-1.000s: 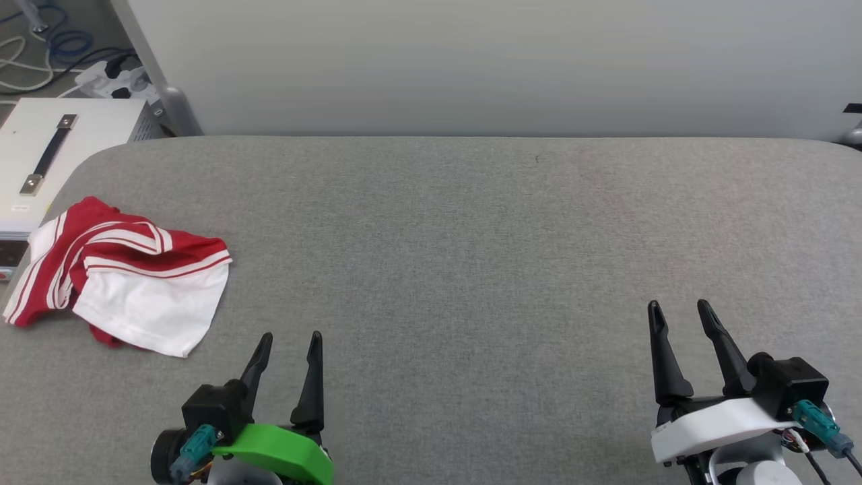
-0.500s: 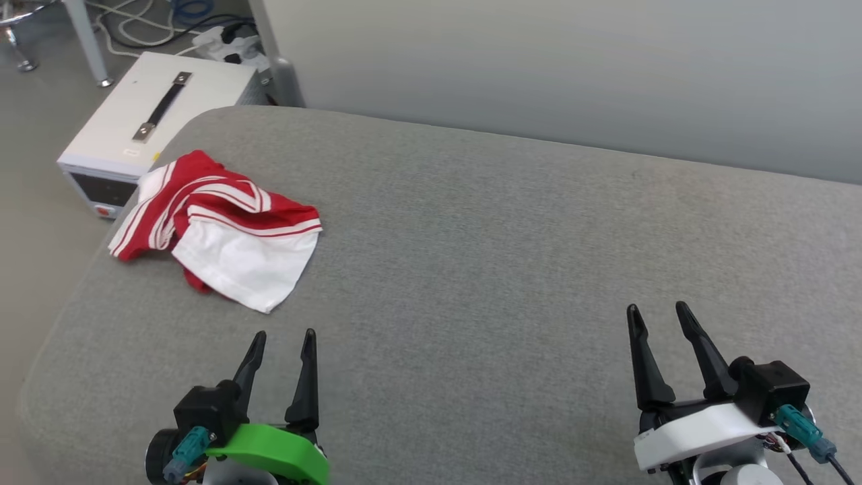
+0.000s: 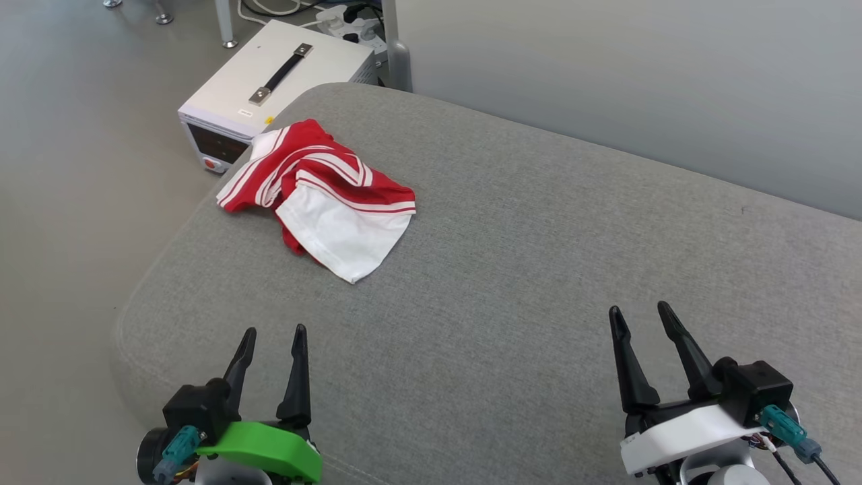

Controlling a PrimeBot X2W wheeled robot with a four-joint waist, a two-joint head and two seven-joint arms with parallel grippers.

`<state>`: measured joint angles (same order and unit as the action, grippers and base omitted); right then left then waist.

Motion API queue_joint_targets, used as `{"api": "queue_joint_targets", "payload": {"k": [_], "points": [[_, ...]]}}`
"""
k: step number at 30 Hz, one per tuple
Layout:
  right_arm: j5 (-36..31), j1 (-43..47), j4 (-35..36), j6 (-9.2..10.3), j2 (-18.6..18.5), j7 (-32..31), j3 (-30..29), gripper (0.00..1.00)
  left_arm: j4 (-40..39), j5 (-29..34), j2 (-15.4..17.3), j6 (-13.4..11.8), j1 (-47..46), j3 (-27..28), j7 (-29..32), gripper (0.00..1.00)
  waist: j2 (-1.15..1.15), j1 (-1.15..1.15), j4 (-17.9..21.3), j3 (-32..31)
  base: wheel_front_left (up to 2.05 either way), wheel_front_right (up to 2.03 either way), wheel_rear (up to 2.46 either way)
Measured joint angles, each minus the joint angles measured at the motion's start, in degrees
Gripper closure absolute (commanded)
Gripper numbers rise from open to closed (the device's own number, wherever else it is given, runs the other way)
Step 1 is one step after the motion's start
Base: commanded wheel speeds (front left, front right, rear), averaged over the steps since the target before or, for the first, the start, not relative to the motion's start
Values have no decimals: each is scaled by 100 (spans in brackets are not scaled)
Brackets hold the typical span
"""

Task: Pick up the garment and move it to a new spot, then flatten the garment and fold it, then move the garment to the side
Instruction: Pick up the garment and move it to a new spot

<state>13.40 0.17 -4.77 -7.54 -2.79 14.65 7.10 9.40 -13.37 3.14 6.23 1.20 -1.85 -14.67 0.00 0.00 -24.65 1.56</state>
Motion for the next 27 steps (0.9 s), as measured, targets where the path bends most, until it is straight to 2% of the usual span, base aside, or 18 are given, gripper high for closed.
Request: {"api": "queue_joint_targets", "payload": {"k": [10, 15, 21, 27], "points": [[1, 0, -31, 0, 1, 0, 116, 0, 30, -5, 0, 0, 15, 10, 0, 0, 0, 0, -218, -2, 0, 0, 0], [1, -1, -38, 0, 1, 0, 140, 0, -80, -281, 1, -88, 14, 100, 0, 0, 0, 0, -190, -1, 0, 0, 0], [-12, -1, -25, 0, 2, 0, 130, 0, -76, -276, 0, -100, 13, 109, 0, 0, 0, 0, -108, 83, 0, 0, 0], [-176, -60, 75, 0, -37, 1, 79, 0, 254, -152, 5, -40, -190, 131, 0, 0, 0, 0, 26, 368, 0, 0, 0]]}}
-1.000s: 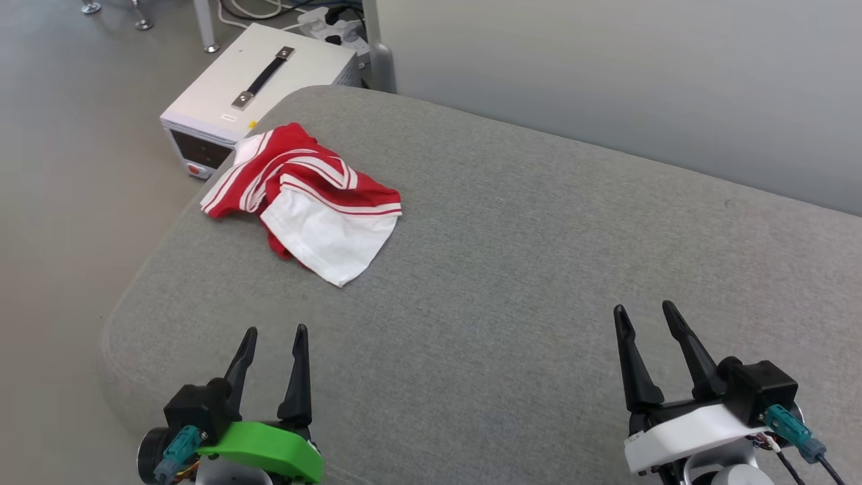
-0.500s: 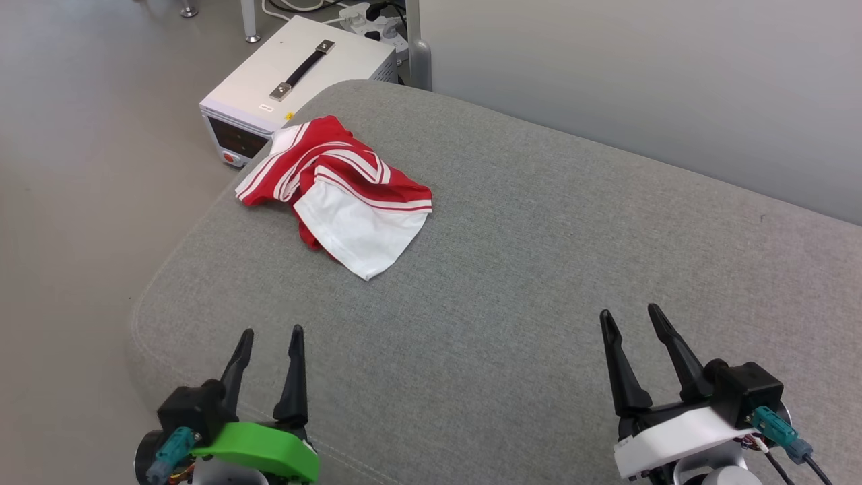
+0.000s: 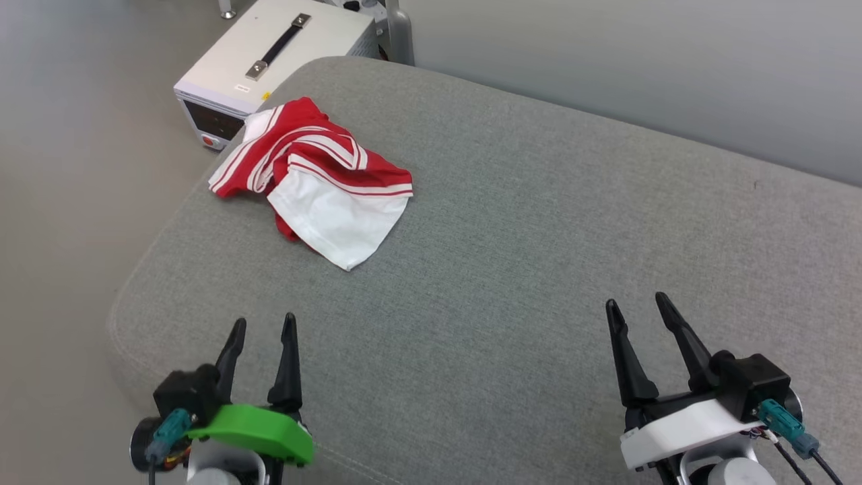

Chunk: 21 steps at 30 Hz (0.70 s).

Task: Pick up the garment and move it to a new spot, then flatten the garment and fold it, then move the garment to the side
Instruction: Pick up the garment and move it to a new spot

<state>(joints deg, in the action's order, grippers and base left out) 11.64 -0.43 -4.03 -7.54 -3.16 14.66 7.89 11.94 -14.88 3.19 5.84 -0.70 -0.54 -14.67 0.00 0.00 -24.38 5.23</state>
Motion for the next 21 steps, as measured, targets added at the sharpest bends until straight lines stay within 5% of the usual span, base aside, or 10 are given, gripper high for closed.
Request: {"api": "queue_joint_targets", "payload": {"k": [8, 21], "points": [[-133, -249, 280, 0, -312, -1, -12, 0, 1237, -226, 605, 109, -1669, -4, 504, 0, 0, 0, 272, 601, 0, 0, 0], [-207, -600, 882, 0, -489, -155, 0, 0, 2165, -1740, 2060, 148, -4183, -253, 4351, 0, 0, -1, 880, 1678, 0, 0, 0]]}}
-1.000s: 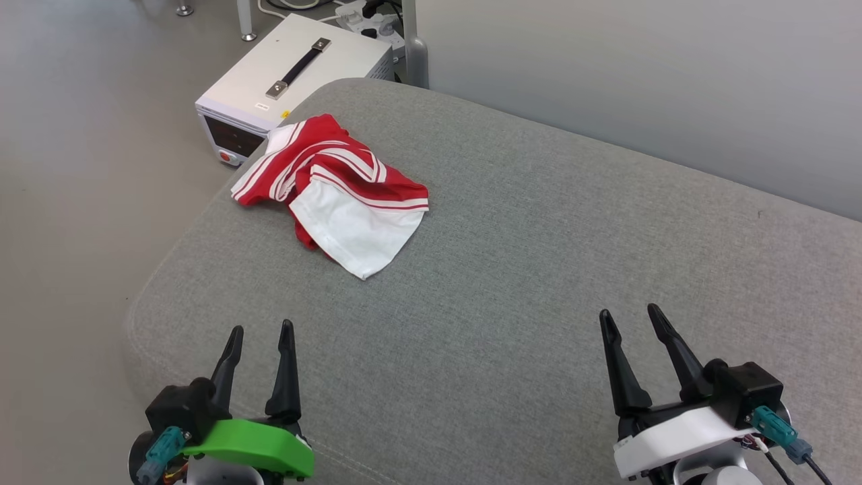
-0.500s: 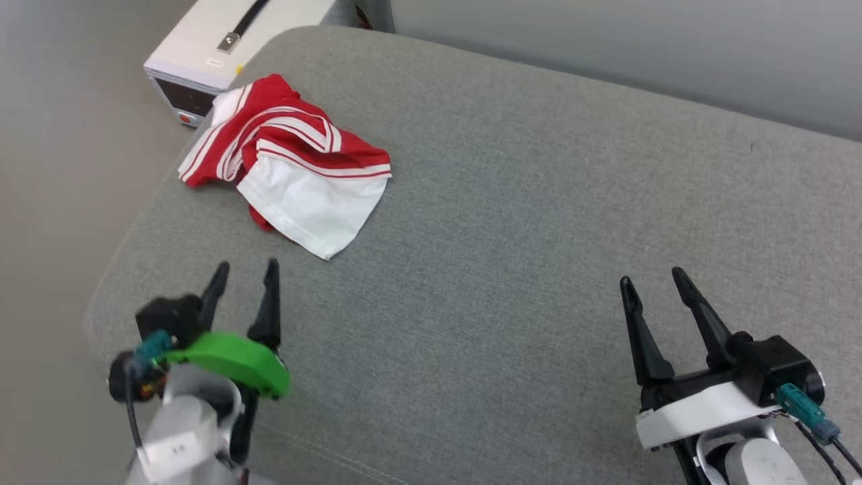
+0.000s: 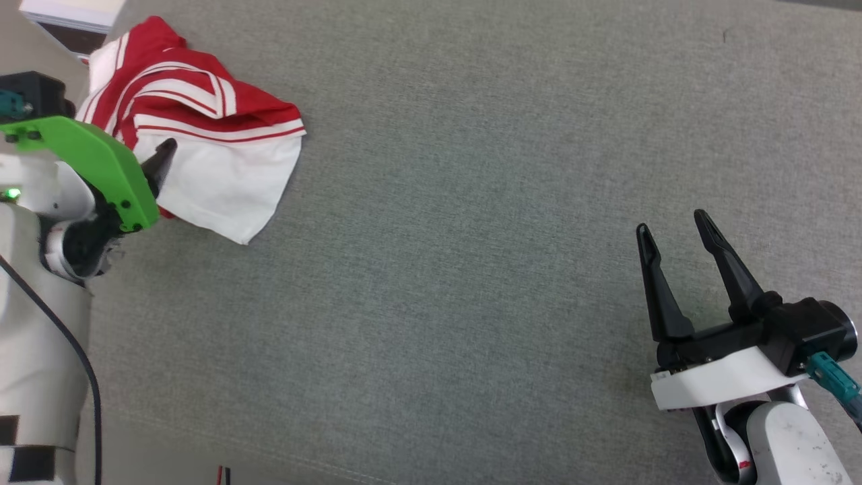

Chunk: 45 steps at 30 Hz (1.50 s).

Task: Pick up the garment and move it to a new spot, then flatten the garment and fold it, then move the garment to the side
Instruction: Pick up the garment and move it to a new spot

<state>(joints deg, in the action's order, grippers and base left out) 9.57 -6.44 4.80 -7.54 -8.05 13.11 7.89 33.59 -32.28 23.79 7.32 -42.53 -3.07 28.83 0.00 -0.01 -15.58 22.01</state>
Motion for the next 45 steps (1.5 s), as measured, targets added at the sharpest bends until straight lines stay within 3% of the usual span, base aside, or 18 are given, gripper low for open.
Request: {"api": "queue_joint_targets", "payload": {"k": [6, 15, 16, 17, 18, 21, 28, 37, 45], "points": [[-35, -138, 87, 0, -8, -25, 56, 0, 314, -220, 394, -8, -423, 1, 1017, 0, 0, 0, 273, 415, 0, 0, 0], [-44, -201, 103, 0, -23, -24, 37, 0, 983, -244, 567, -143, -603, -65, 1483, 0, 0, 0, 647, 838, 0, 0, 0], [-44, -202, 102, 0, -24, -21, 34, 0, 1039, -290, 600, -129, -642, -54, 1574, 15, 0, 1, 680, 863, 0, 0, 0], [-44, -202, 99, 0, -25, -18, 30, 0, 1080, -365, 626, -110, -683, -38, 1653, 82, 0, 1, 708, 884, 0, 0, 0], [-44, -202, 92, 0, -25, -18, 26, 0, 1111, -434, 637, -96, -699, -25, 1693, 100, 0, 1, 727, 895, 0, 0, 0], [-54, -202, 54, 0, -24, -8, 3, 0, 1156, -599, 653, -54, -708, -20, 1678, 100, 0, 1, 749, 879, 0, 0, 0], [-76, -200, -130, 0, 7, 32, -27, 0, 1102, -728, 616, -23, -611, -98, 991, 100, 0, 1, 707, 594, 0, 0, 0], [-8, -151, -481, 0, 94, 127, -105, 0, 11, -861, 743, -1, -559, -428, -533, 100, 0, 1, 679, -67, 0, 0, 0], [79, 113, -719, 0, 276, 136, -131, 0, -1117, -843, 633, 0, -494, -723, -1007, 100, 0, 2, 712, -801, 0, 0, 0]]}}
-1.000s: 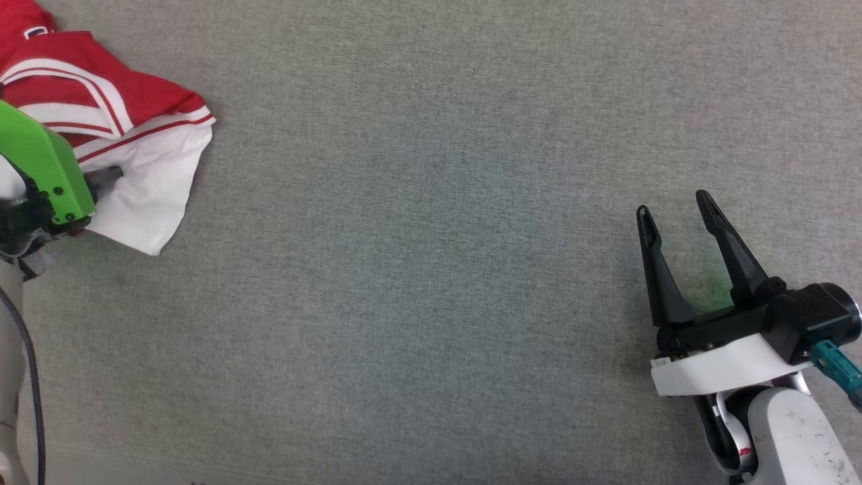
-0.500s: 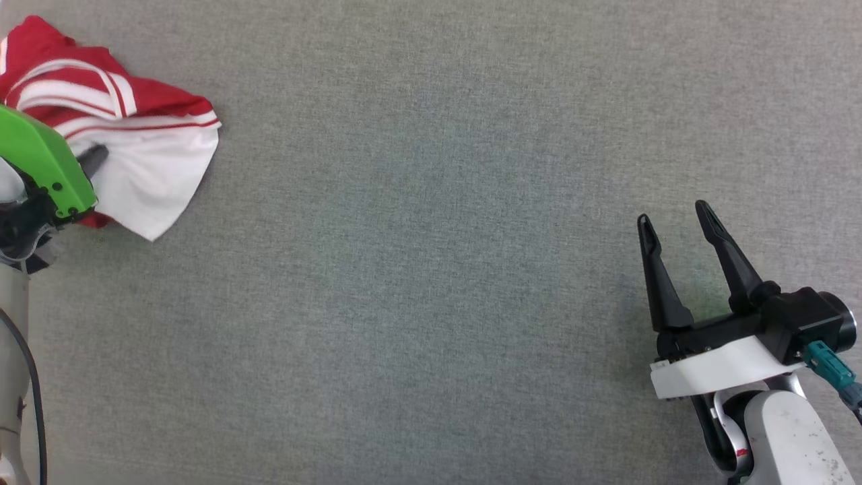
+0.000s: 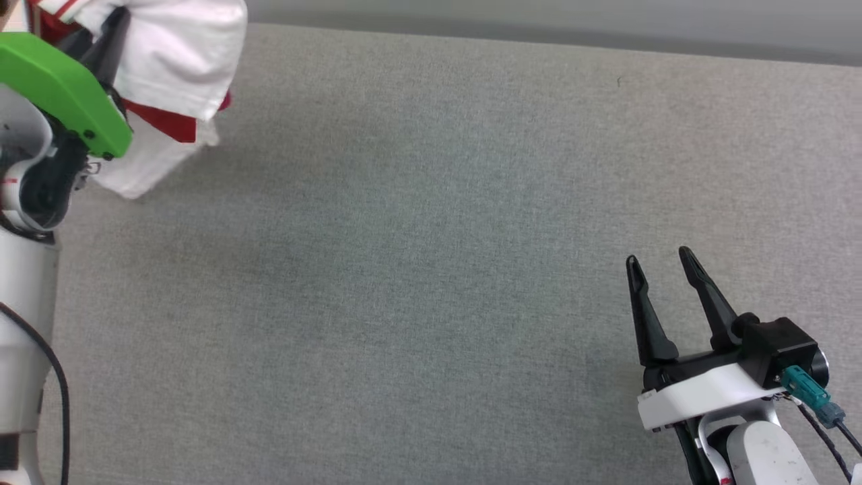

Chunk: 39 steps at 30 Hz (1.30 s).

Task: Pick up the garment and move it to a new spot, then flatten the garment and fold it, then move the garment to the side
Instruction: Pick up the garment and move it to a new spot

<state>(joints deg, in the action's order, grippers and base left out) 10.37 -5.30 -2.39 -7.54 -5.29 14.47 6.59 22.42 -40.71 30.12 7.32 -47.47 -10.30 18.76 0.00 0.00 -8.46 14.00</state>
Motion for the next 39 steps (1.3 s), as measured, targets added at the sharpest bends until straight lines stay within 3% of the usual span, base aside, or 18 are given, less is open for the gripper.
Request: {"api": "queue_joint_targets", "payload": {"k": [7, 15, 21, 28, 31, 36, 37, 38, 39], "points": [[11, 206, 7, 0, 112, 1, -89, 0, -911, 34, -327, -163, 298, -276, 108, 100, 0, 0, 143, -556, 0, 0, 0], [44, 289, 41, 0, 154, 16, -91, 0, -1226, 56, -1094, -459, 398, -628, -68, 100, 0, 0, 609, -850, 0, 0, 0], [51, 286, 81, 0, 174, 18, -110, 0, -883, 79, -1704, -483, 416, -981, -359, 100, 0, 0, 1050, -878, 0, 0, 0], [60, 281, 103, 0, 182, 18, -220, 0, 41, 232, -2450, -581, 830, -1424, -1022, 100, 0, 0, 1525, -740, 0, 0, 0], [68, 276, 118, 0, 192, 19, -236, 0, 567, 246, -2638, -605, 1146, -1761, -1235, 100, 0, 0, 1684, -638, 0, 0, 0], [68, 235, 132, 0, 203, 18, -257, 0, 1159, 66, -2688, -608, 1432, -2452, -1419, 100, 0, 0, 1828, -455, 0, 0, 0], [68, 222, 131, 0, 205, 18, -250, 0, 1206, -88, -2689, -633, 1457, -2668, -1419, 55, 0, 0, 1849, -422, 0, 0, 0], [68, 210, 130, 0, 209, 18, -246, 0, 1235, -178, -2692, -688, 1464, -2843, -1418, 0, 0, 0, 1863, -398, 0, 0, 0], [68, 193, 125, 0, 212, 18, -240, 0, 1260, -261, -2693, -753, 1461, -3059, -1417, 0, 0, 0, 1876, -372, 0, 0, 0]]}}
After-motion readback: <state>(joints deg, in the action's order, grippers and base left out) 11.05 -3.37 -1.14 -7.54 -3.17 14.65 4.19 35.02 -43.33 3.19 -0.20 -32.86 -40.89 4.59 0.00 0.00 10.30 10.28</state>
